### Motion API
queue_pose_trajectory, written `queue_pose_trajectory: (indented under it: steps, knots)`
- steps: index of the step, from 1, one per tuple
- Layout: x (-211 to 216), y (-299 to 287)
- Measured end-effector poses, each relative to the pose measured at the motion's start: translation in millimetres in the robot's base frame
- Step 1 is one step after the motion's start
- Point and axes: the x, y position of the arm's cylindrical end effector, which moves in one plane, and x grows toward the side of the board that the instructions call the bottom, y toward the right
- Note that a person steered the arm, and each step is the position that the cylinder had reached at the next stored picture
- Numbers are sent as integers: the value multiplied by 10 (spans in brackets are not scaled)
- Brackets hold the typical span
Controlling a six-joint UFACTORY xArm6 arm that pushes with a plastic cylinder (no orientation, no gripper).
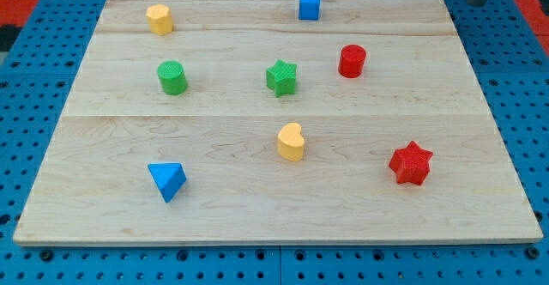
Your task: Move the red circle to the green star
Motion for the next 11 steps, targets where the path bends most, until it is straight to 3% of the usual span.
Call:
queue_pose_trajectory:
  steps: [5,8,10,11]
  knots:
    - [9,90]
    - [9,-152]
    - [182,-110]
    - [285,-583]
